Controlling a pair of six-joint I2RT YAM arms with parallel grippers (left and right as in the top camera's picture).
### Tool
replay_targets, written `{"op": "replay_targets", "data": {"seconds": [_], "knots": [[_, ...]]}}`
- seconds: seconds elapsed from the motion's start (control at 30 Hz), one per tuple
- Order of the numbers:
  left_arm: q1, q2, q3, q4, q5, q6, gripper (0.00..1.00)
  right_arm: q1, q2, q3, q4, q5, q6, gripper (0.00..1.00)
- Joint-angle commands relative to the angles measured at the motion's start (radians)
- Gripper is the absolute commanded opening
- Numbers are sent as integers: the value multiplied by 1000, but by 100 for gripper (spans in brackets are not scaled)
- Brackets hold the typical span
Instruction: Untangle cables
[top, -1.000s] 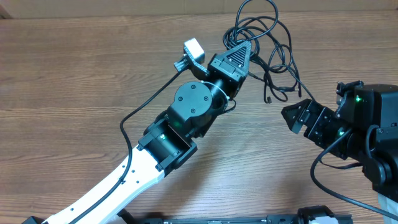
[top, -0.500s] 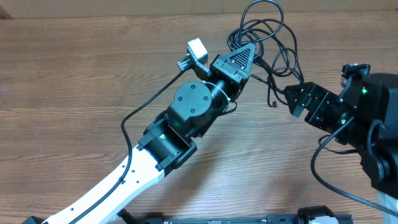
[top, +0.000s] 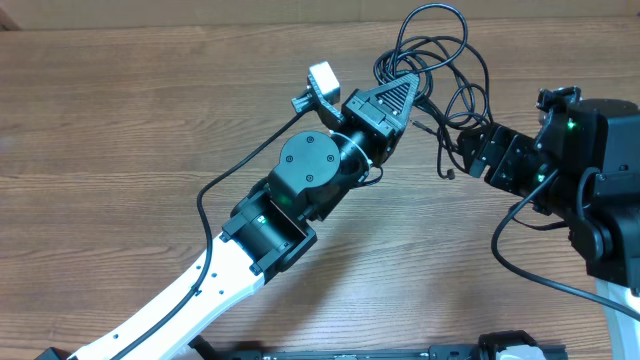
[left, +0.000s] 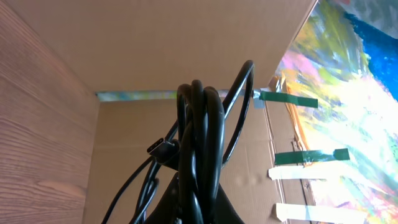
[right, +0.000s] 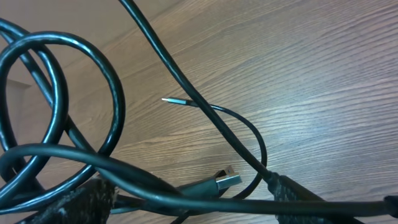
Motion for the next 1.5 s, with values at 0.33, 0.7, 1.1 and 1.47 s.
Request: {"op": "replay_targets", "data": {"seconds": [0.33, 0.7, 1.1, 1.47], "knots": [[-5, -7, 28, 16, 43, -35, 4, 1, 34, 5, -3, -39, -8, 68], [-5, -7, 28, 16, 46, -35, 4, 1, 39, 5, -4, -46, -8, 56], [-5, -7, 28, 16, 46, -35, 4, 1, 39, 5, -5, -84, -83, 36], [-5, -7, 28, 16, 46, -35, 4, 1, 39, 5, -3, -195, -159, 31]]}}
